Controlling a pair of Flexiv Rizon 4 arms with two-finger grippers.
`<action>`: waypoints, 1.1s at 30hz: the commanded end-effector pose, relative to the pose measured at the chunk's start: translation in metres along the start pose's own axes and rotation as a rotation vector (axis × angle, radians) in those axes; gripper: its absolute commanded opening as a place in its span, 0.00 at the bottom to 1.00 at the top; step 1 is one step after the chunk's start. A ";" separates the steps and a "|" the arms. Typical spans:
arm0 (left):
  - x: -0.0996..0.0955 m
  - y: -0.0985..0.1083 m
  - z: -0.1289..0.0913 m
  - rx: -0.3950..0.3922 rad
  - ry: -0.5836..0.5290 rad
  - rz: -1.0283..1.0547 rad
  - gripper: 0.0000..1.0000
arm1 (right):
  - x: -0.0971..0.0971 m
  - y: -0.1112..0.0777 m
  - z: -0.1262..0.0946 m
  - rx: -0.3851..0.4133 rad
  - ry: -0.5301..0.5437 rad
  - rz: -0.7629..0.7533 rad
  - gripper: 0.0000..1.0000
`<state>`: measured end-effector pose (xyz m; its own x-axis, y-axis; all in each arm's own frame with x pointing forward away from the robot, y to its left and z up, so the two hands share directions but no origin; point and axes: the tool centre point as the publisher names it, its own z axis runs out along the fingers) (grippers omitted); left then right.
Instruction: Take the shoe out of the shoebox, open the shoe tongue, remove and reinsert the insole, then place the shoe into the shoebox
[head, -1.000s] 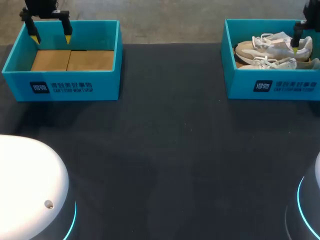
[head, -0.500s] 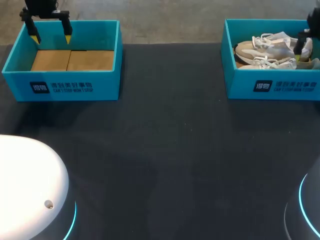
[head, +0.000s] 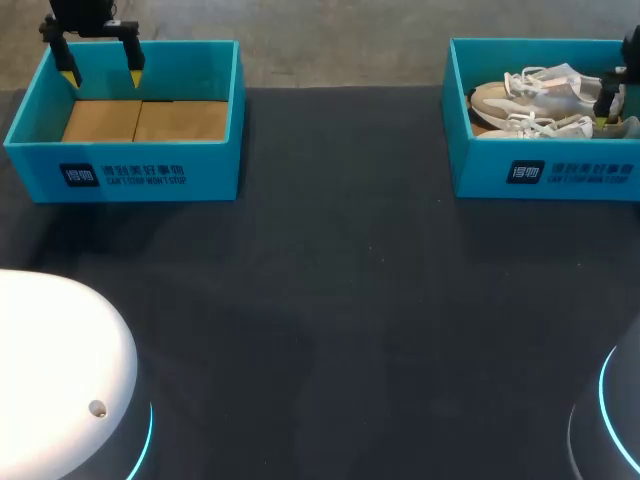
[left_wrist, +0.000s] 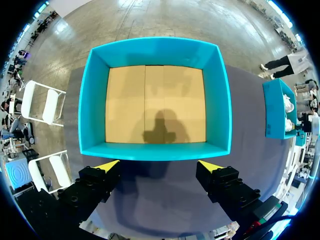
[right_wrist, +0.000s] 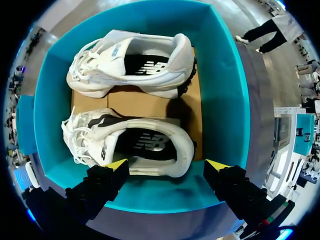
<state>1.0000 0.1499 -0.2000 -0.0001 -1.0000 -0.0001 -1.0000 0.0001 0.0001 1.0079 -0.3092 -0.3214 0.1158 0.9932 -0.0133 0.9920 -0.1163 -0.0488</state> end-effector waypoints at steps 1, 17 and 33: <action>0.000 0.000 0.000 0.000 0.000 0.000 1.00 | -0.003 0.000 0.001 -0.011 0.001 0.003 1.00; 0.000 0.000 0.000 0.000 0.000 0.000 1.00 | -0.010 0.012 0.015 -0.026 -0.008 -0.026 0.80; 0.000 0.000 0.000 0.000 0.000 0.000 1.00 | -0.015 0.014 0.028 -0.021 -0.006 -0.033 0.66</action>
<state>1.0000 0.1499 -0.2000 -0.0001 -1.0000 -0.0001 -1.0000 0.0001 0.0001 1.0156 -0.3242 -0.3470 0.0843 0.9962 -0.0239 0.9961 -0.0849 -0.0251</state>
